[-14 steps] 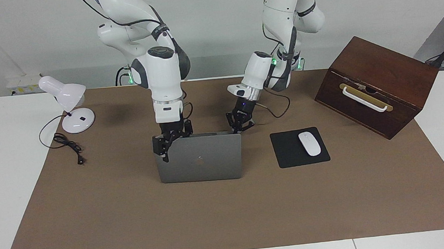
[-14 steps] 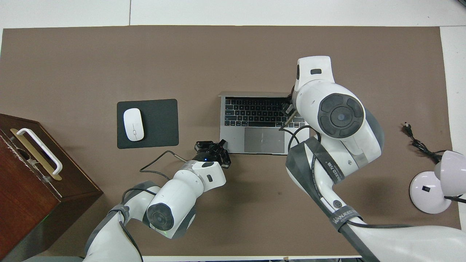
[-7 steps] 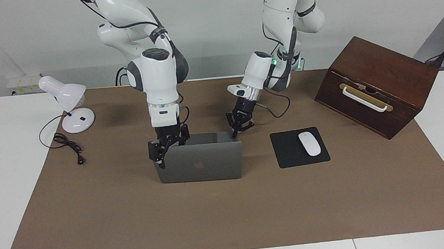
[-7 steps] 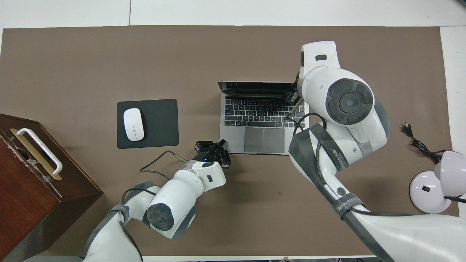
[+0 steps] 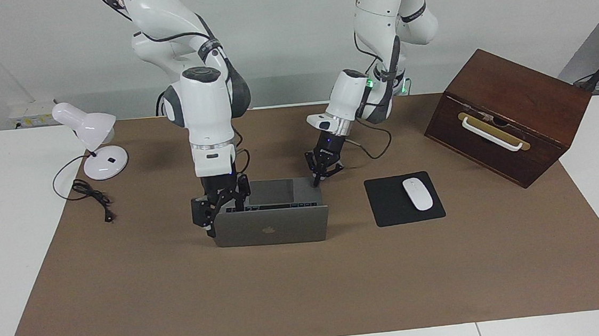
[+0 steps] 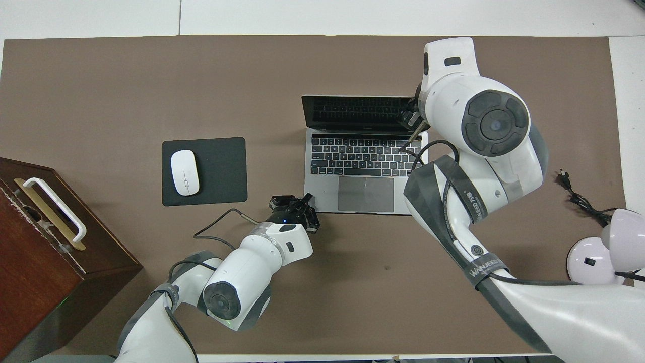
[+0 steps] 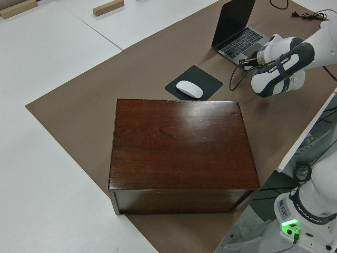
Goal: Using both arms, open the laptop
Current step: 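Push the laptop lid upright with the right gripper, away from the robot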
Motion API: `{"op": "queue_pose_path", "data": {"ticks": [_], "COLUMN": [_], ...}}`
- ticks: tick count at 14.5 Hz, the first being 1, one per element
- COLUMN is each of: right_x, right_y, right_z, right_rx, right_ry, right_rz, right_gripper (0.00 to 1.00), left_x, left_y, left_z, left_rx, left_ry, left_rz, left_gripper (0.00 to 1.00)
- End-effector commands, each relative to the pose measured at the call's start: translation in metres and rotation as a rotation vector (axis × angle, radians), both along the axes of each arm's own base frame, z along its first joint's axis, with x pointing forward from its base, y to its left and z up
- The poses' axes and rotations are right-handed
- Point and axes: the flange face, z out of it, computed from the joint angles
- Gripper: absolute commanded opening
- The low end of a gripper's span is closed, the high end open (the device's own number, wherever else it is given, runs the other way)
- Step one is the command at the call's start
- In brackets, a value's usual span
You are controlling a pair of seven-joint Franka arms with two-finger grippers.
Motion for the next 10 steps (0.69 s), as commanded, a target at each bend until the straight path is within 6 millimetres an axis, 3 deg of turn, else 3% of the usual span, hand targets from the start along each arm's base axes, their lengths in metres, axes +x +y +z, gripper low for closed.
{"op": "queue_pose_path", "data": {"ticks": [1, 6, 10], "right_x": [0.013, 0.03, 0.032], "right_y": [-0.013, -0.017, -0.019], "right_z": [-0.002, 0.005, 0.003], "right_rx": [-0.029, -0.035, -0.038], "right_ry": [-0.009, -0.029, -0.026], "right_rz": [0.012, 0.034, 0.041], "right_gripper": [1.0, 1.0, 1.0], "left_x": [-0.001, -0.001, -0.001], "left_y": [-0.005, -0.005, -0.005], "left_z": [-0.013, -0.013, -0.013], "left_rx": [0.01, 0.01, 0.01], "left_ry": [0.002, 0.002, 0.002], "left_rz": [-0.009, -0.009, -0.009], "left_gripper": [0.0, 0.0, 0.0]}}
